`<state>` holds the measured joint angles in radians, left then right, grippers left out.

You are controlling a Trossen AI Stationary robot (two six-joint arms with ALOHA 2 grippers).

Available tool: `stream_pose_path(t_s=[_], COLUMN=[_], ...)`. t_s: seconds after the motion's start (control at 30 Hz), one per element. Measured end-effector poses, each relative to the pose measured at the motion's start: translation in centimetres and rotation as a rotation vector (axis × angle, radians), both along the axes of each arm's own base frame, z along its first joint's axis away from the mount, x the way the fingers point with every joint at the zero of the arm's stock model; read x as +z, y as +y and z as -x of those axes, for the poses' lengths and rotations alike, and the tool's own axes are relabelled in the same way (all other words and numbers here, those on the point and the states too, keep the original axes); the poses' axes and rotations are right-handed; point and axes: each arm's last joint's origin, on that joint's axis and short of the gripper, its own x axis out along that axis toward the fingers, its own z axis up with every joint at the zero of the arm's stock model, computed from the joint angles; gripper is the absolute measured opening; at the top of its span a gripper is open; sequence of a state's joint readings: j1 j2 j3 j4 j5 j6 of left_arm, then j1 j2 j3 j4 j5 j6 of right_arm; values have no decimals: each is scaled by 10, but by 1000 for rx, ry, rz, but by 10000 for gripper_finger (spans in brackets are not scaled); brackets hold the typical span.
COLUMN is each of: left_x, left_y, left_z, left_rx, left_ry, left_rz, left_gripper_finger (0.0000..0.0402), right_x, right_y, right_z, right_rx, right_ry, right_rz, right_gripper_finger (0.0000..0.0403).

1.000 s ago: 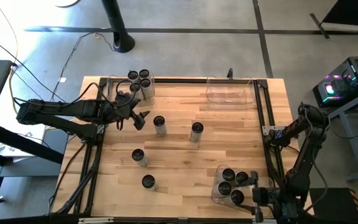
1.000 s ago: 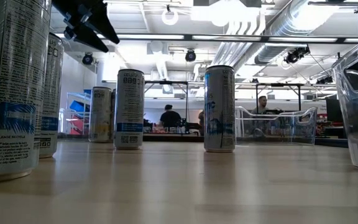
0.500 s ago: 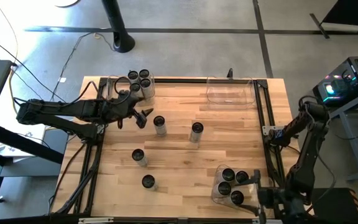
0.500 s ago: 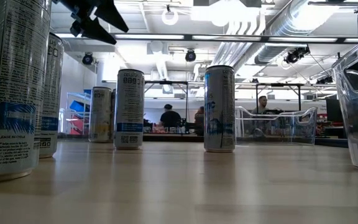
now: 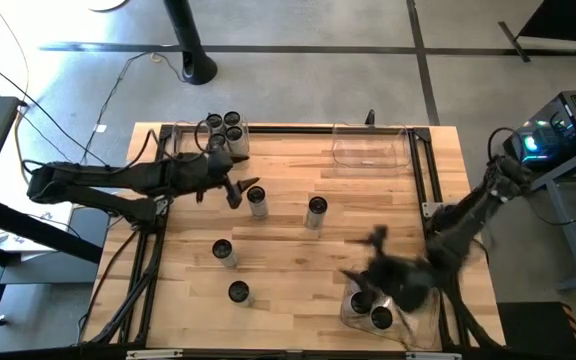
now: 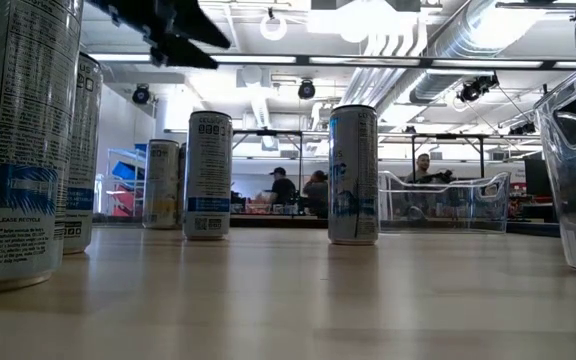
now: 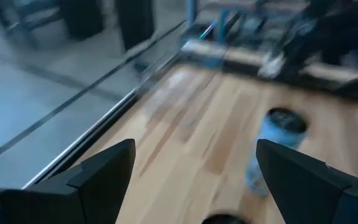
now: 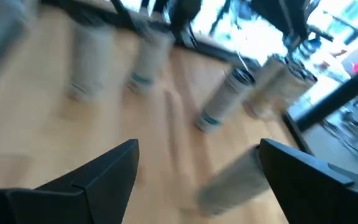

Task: Sort soda cans
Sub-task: Put the white-blue soda can into the top right transparent bin

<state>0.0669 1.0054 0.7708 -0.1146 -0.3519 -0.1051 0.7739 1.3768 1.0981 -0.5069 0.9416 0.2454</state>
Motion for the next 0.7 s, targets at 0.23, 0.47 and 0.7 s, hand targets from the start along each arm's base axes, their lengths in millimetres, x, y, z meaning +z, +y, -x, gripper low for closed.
stream_pose_path(t_s=[0.23, 0.47, 0.7], left_x=[-10, 13, 16], left_y=[20, 48, 65], left_z=[-6, -5, 0], left_rx=[-7, 73, -132], left_ry=[-21, -114, -135], left_rz=[-135, -393, -500], left_gripper_finger=[330, 330, 330], right_x=[-6, 0, 0], right_y=[-100, -174, -213], right_z=[-53, -73, -70], right_rx=[-53, 196, 244], right_ry=[74, -79, -73], right_rz=[3, -153, -198], right_gripper_finger=[323, 322, 322])
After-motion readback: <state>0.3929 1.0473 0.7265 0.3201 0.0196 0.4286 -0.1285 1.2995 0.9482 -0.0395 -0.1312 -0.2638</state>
